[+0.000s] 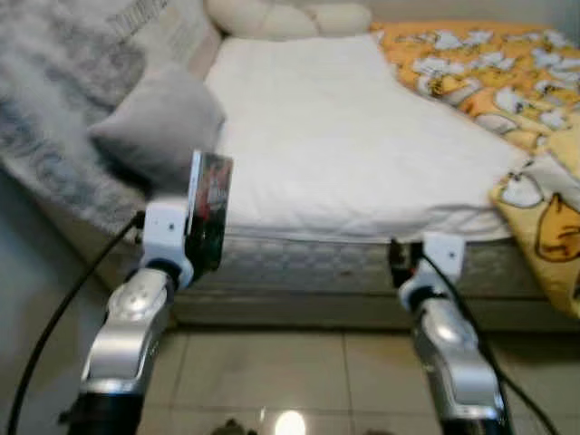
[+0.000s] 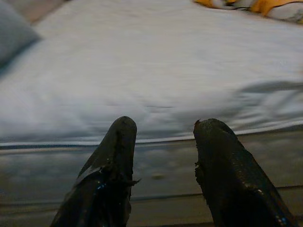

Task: Clean up the room

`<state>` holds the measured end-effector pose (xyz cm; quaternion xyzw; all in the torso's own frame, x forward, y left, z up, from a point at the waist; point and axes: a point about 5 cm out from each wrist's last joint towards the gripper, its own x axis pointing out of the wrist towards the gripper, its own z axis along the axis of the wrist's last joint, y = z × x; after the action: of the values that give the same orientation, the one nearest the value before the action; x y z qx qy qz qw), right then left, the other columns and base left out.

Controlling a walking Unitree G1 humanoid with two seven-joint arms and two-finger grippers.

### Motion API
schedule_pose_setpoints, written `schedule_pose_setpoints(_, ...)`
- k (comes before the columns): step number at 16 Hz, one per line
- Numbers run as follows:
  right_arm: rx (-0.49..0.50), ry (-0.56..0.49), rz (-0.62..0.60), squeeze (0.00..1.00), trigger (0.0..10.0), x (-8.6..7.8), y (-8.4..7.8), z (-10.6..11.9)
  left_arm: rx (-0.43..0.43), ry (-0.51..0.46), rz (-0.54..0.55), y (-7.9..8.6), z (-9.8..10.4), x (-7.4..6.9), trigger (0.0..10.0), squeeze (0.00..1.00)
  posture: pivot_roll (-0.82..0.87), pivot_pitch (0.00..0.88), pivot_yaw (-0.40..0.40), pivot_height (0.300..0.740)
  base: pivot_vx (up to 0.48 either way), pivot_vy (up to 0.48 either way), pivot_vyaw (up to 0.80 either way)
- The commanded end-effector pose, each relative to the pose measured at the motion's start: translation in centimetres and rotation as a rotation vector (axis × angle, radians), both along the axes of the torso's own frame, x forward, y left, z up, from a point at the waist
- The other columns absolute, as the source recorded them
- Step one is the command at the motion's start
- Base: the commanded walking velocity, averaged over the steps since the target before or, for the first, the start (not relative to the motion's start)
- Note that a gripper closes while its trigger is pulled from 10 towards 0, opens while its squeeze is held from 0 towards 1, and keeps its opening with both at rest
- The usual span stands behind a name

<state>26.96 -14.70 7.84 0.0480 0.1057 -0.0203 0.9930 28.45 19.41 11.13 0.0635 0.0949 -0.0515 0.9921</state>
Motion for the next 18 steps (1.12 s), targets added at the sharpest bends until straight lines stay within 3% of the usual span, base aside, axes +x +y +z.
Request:
schedule_pose_setpoints(1,0.005,-0.002,-0.002,0.0,10.0,0.16,-0.17,0.12,-0.009,-0.053,-0.005,-0.1,1.15,0.23,10.0,0.0,-0.01,0.0,0.046,0.74,0.0,0.3,0.0)
schedule_pose_setpoints(3,0.006,-0.001,-0.006,0.0,10.0,0.17,-0.17,0.11,-0.035,-0.058,0.0,-0.13,1.34,0.13,10.0,0.0,-0.01,0.0,0.045,0.74,0.0,0.0,0.0)
schedule_pose_setpoints(7,0.003,-0.003,-0.001,0.0,10.0,0.18,-0.06,0.15,0.004,-0.067,-0.002,-0.08,1.38,0.18,10.0,0.0,-0.01,0.0,0.043,0.74,0.0,0.0,0.0)
schedule_pose_setpoints(18,-0.008,-0.001,0.004,0.0,10.0,0.29,-0.12,0.21,0.006,-0.063,-0.009,-0.3,1.33,0.23,10.0,0.0,-0.01,0.0,0.042,0.74,0.294,0.0,0.0)
